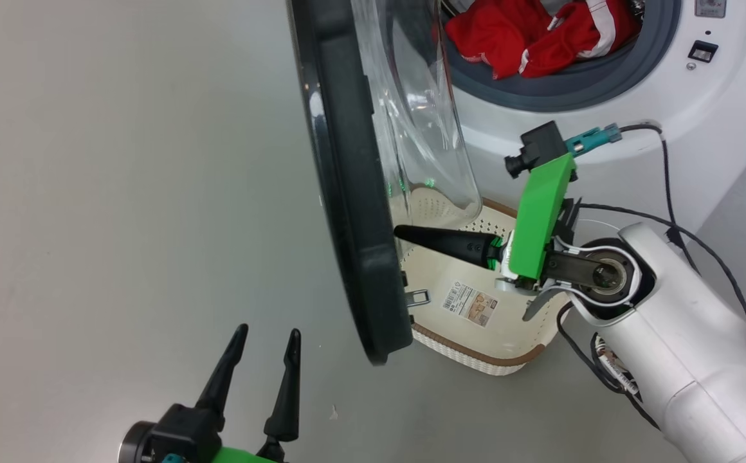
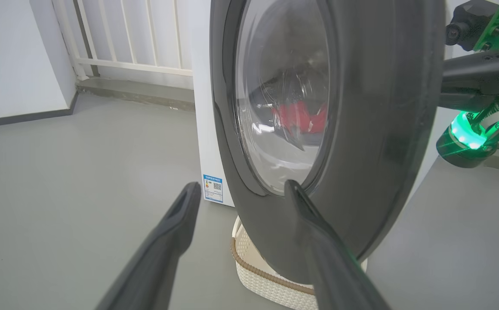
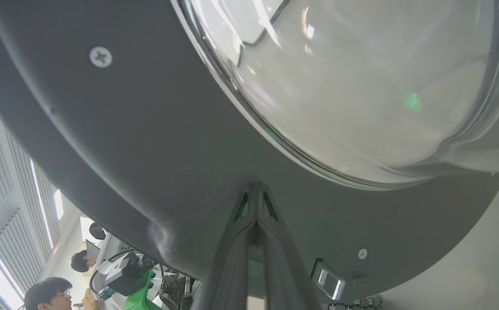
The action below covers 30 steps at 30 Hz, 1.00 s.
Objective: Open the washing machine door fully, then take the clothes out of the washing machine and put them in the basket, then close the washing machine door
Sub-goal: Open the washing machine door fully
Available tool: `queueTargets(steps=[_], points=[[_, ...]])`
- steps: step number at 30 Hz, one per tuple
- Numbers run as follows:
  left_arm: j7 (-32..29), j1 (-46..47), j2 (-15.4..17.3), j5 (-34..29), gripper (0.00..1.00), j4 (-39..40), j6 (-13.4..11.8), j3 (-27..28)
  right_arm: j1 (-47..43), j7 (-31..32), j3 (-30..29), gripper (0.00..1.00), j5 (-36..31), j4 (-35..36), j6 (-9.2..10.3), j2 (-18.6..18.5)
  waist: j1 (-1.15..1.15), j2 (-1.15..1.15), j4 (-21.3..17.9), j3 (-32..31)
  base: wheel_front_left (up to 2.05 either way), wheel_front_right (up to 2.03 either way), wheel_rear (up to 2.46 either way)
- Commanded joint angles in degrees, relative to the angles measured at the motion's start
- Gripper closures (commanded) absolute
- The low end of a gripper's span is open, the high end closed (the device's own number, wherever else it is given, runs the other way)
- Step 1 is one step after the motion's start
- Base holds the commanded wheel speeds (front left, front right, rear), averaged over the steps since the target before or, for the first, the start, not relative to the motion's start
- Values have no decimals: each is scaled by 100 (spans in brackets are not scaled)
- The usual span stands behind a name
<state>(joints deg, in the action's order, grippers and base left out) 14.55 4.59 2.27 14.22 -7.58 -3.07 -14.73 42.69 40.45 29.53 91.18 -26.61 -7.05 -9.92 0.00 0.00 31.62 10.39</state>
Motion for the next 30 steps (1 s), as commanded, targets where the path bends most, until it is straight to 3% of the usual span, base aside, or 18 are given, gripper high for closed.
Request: queueTargets(steps=[1,30], points=[[45,14,61,-13,0,176,-69,228,10,44,103,100,-92,184,-44,197,0,0,7,12,0,0,0],[45,-144,61,42,0,389,-261,451,188,23,347,100,-102,110,-44,566,0,0,66,91,0,0,0]])
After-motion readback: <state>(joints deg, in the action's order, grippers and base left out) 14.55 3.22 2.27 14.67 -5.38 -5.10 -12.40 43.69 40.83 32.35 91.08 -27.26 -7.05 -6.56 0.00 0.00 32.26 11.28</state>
